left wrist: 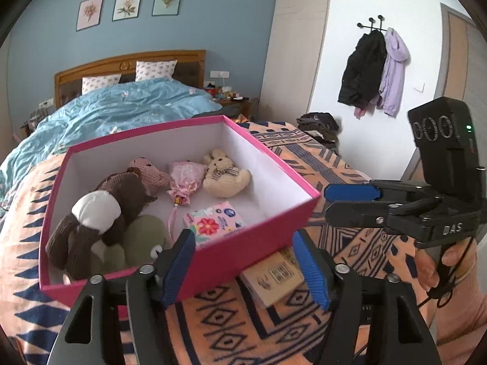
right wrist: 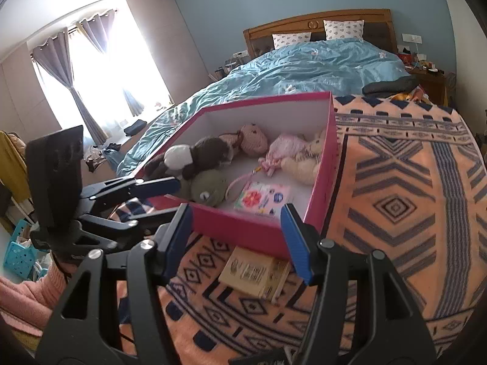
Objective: Organize objects
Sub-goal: 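Move the right gripper to the beige paper tissue pack and grasp it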
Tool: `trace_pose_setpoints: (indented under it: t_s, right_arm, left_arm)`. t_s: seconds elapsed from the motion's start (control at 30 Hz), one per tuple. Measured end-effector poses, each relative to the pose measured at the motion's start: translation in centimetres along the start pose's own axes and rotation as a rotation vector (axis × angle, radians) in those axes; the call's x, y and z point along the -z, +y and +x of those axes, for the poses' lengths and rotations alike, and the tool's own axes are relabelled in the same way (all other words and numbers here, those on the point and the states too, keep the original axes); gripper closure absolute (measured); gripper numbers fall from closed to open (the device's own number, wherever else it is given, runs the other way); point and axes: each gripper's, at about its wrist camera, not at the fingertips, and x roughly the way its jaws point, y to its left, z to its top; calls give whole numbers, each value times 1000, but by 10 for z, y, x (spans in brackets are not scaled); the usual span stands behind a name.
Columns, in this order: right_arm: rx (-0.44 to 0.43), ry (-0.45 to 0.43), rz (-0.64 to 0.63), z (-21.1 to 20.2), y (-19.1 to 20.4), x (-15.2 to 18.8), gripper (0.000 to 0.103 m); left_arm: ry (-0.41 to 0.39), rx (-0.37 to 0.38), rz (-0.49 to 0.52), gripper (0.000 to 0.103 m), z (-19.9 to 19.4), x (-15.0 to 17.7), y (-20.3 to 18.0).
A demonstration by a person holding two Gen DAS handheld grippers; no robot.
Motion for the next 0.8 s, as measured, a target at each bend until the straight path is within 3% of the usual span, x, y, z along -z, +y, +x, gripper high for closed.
trace_pose_setpoints:
  t_s: [0.47,0.67,0.8]
  right_arm:
    - [4,133,136,35,-26,57,41]
    - [17,156,166,49,-40,64,42]
    - [7,167,166,55,-42,66,49]
  left_arm:
    - [166,37,-63,35,49,45,-8]
    - [224,71,-109,48,68,53,-7]
    - [249,91,-124,60,75,56,-9]
